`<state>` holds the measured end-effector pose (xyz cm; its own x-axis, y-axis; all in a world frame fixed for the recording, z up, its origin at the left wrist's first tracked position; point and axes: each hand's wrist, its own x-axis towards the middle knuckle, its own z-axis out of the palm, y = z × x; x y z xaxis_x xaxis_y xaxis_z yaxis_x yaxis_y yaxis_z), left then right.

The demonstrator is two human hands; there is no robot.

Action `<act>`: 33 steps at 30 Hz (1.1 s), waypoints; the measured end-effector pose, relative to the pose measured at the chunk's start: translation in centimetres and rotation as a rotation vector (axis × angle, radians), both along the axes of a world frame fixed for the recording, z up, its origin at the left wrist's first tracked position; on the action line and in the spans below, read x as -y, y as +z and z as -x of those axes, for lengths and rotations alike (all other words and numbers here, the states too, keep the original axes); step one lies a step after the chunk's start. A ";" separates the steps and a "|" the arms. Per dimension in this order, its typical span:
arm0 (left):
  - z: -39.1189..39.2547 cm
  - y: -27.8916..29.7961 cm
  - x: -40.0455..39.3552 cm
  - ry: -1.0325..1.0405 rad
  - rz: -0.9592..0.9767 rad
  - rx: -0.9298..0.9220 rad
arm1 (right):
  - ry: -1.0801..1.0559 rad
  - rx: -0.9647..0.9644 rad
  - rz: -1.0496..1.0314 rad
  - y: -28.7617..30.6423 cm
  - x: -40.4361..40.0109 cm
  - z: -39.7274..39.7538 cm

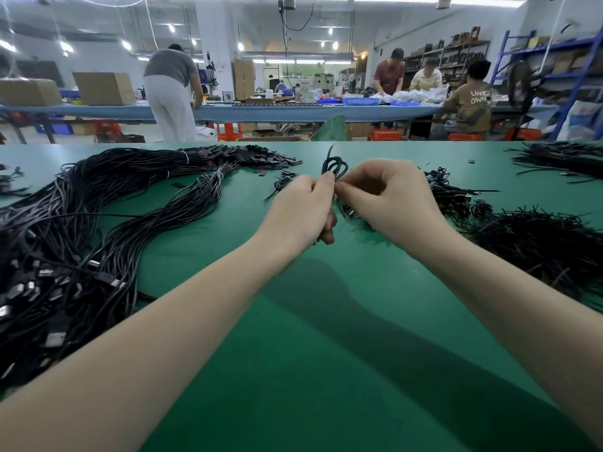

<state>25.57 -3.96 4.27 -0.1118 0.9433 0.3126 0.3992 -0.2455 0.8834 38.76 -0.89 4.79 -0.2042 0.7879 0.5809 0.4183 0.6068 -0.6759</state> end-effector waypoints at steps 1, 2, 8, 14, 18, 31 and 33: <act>0.1 0.2 0.2 -0.006 0.023 -0.019 | -0.007 -0.016 0.014 0.0 -0.2 -0.1; 0.3 0.4 0.3 -0.014 0.049 -0.012 | -0.026 -0.020 0.019 0.0 -0.4 -0.3; 0.0 0.6 0.0 -0.072 -0.106 -0.085 | -0.146 0.212 -0.120 -0.7 -1.3 -1.2; 0.8 0.6 -0.1 -0.103 0.023 0.108 | -0.116 0.370 -0.276 -0.9 -1.0 -1.0; 1.5 0.7 -0.4 -0.125 0.153 0.169 | -0.031 0.432 -0.324 -0.7 -0.8 -1.1; 2.7 0.0 -1.0 -0.182 0.176 -0.136 | 0.043 0.184 -0.318 -0.3 -1.1 -1.2; 2.6 0.2 -0.8 -0.217 0.234 -0.041 | 0.086 0.131 -0.225 -0.2 -0.9 -1.0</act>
